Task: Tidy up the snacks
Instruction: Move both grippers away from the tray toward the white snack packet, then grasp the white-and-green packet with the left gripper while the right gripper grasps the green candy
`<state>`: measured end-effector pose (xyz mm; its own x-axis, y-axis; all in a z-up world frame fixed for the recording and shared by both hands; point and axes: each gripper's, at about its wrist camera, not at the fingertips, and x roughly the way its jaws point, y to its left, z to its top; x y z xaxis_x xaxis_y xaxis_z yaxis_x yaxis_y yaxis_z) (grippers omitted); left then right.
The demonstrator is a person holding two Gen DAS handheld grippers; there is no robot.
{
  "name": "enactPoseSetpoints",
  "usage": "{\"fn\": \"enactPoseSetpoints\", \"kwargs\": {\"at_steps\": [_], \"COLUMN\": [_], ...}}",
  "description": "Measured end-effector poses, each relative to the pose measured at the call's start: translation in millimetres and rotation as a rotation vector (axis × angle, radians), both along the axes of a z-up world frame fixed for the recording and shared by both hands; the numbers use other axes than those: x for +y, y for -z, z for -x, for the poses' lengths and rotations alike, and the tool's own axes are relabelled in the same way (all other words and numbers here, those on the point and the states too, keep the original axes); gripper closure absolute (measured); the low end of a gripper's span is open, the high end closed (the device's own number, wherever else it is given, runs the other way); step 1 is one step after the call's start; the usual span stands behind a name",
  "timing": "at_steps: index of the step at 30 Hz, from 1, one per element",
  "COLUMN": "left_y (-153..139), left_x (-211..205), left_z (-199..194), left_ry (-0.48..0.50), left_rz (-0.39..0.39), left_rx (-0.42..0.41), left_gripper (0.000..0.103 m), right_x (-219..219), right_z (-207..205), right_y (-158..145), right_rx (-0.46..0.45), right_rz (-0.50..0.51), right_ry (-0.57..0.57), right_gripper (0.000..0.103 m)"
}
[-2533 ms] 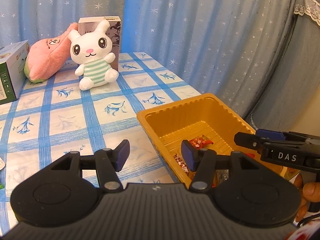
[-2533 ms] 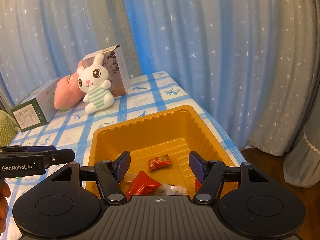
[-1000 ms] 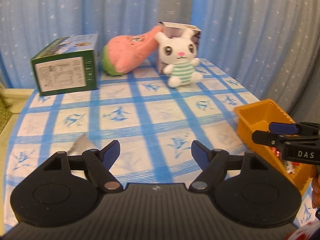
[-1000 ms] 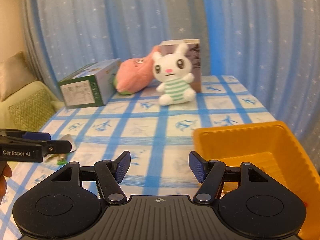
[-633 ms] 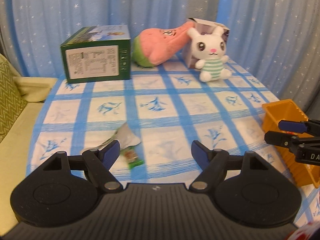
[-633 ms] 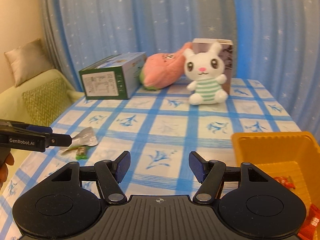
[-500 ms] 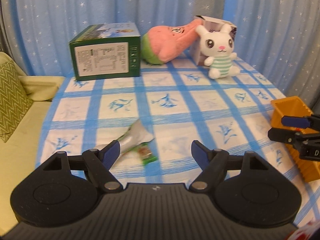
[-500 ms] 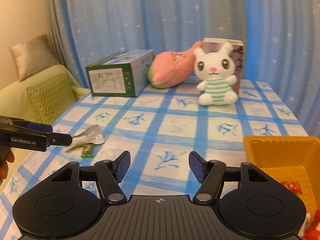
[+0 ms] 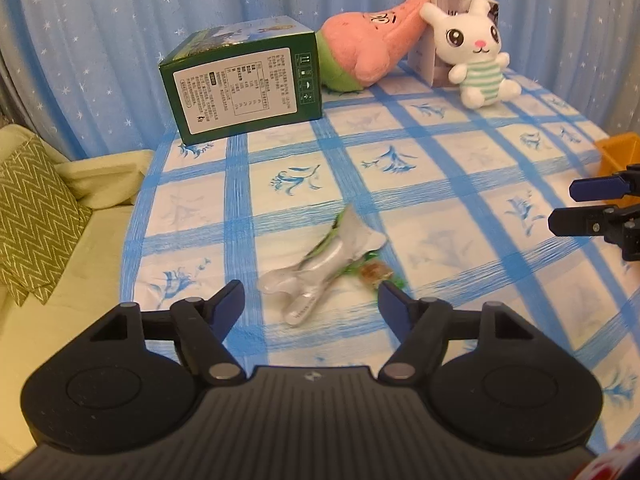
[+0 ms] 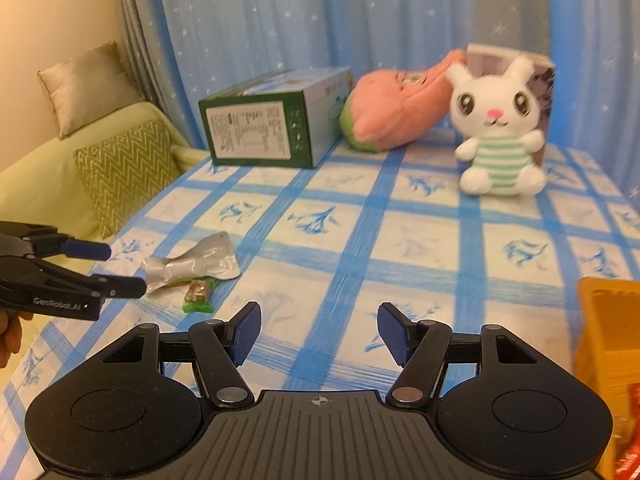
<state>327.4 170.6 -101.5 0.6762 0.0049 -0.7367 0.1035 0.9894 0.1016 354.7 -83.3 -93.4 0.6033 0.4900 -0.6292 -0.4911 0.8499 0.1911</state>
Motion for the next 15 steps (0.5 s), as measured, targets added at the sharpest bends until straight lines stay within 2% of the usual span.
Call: {"fn": "enactPoseSetpoints", "kwargs": {"at_steps": [4, 6, 12, 15], "left_y": [11, 17, 34, 42], "left_x": [3, 2, -11, -14], "left_z": [-13, -20, -37, -43], "left_ry": [0.024, 0.045, 0.134, 0.168], "left_rz": [-0.035, -0.040, -0.158, -0.181], "left_rx": [0.004, 0.004, 0.004, 0.015], "left_gripper": [0.038, 0.045, 0.050, 0.055], "right_x": [11, 16, 23, 25], "right_z": [-5, -8, -14, -16], "right_y": [7, 11, 20, 22], "right_rx": [0.005, 0.010, 0.027, 0.030], "right_rz": [0.020, 0.027, 0.034, 0.035], "right_ry": [-0.042, -0.059, -0.080, -0.082], "right_gripper": [0.038, 0.038, 0.038, 0.038]}}
